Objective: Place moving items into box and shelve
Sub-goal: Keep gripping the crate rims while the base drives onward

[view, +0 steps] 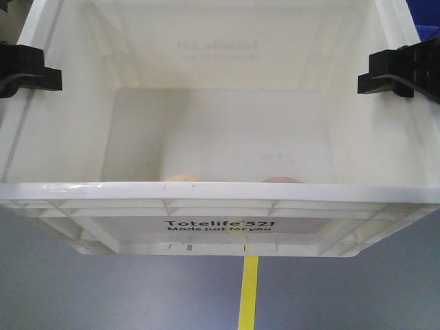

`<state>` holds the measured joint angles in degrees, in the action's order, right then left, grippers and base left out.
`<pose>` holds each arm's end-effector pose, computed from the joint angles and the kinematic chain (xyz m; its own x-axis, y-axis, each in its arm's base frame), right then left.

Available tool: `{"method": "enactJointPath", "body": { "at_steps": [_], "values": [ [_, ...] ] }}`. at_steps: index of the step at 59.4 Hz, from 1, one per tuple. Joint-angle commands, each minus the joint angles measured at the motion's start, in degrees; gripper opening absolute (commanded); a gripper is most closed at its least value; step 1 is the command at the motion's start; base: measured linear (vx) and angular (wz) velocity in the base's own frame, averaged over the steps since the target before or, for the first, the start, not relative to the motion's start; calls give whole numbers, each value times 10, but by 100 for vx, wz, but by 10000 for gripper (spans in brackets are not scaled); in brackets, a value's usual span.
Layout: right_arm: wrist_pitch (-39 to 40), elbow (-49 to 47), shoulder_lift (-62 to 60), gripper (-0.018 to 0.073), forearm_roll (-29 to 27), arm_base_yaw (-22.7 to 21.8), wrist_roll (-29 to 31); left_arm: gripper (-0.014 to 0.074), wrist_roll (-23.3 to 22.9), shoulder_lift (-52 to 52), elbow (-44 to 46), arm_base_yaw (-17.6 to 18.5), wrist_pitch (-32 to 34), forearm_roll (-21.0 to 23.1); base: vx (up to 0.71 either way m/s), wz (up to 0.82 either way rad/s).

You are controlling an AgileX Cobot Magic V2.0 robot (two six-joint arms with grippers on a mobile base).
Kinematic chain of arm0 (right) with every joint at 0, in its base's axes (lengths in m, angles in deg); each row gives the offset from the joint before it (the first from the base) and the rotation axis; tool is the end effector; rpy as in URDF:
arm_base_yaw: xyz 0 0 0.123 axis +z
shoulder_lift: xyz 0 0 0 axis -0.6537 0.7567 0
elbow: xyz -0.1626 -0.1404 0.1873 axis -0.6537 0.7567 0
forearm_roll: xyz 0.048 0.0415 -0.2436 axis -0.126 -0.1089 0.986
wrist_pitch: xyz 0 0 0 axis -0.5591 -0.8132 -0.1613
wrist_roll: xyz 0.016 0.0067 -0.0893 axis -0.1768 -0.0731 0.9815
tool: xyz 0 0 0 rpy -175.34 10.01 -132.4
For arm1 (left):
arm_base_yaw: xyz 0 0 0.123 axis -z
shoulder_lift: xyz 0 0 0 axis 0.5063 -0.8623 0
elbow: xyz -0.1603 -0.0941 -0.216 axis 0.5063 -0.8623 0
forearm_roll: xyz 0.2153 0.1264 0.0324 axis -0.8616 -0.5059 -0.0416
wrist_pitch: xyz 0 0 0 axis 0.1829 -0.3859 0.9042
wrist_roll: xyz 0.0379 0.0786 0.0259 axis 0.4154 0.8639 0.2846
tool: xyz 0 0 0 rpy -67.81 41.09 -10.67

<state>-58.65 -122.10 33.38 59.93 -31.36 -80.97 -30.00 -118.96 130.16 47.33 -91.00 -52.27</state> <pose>0.2240 0.0578 0.3920 -0.7427 0.0114 -0.6696 -0.2126 0.9441 0.2519 0.1939 -0.0759 0.4122 -0.7014 -0.0256 -0.7123 0.2595 0.9216 -0.2887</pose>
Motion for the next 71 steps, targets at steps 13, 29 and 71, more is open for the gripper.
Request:
{"method": "enactJointPath", "body": {
  "at_steps": [13,29,71],
  "values": [
    [76,-22,-18,-6,-13,-3,11,-6,7,19,28,3,74,18,42,1],
    [76,-22,-18,-6,-13,-3,11,-6,7,19,28,3,74,18,44,-2],
    [76,-22,-18,-6,-13,-3,11,-6,7,19,28,3,74,18,46,-4]
  ]
}}
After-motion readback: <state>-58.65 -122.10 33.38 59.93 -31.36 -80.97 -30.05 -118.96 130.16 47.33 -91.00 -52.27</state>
